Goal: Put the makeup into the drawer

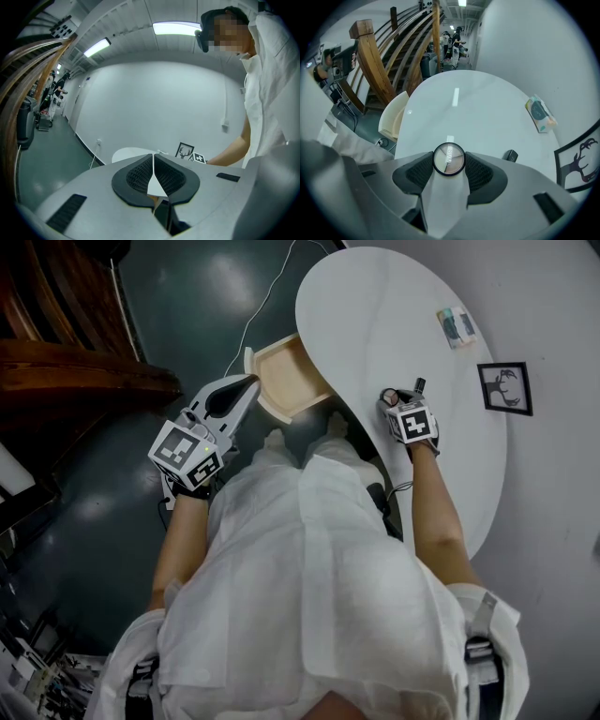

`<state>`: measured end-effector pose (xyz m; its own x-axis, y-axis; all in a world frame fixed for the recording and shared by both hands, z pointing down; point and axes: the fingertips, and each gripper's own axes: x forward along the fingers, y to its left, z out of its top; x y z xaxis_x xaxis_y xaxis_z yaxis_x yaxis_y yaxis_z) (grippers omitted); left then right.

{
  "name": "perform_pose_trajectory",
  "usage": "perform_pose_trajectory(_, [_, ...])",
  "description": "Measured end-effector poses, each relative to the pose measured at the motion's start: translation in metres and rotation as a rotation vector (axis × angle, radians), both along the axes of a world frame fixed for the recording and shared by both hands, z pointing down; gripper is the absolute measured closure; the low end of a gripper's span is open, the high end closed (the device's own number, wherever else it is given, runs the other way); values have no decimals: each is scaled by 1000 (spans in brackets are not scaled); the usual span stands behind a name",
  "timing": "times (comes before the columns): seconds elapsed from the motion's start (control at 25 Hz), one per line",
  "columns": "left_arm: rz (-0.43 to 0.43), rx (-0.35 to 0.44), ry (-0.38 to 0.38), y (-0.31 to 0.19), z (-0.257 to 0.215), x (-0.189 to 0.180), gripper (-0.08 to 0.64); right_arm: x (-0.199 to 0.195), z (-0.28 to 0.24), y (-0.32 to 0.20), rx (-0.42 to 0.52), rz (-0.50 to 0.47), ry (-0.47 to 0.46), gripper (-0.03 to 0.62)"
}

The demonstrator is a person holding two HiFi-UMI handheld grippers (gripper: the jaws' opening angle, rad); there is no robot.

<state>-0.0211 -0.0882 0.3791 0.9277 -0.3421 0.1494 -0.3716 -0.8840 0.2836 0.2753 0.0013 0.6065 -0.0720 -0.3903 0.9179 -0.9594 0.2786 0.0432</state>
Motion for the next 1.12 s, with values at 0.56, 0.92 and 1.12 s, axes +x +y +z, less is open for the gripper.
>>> perform_pose_trajectory(0.56, [-87,-15,4,-4,2,-30,541,-58,-19,-65,56,-134,-12,383])
perform_pose_trajectory(0.92, [-165,-12,2,-5,3,-57,541,-105,-12,-97,64,-222,-38,383])
perform_pose_trajectory(1.12, [-216,-29,0,-1,9,-82,541,-144,-10,-111,45,-256,-61,383])
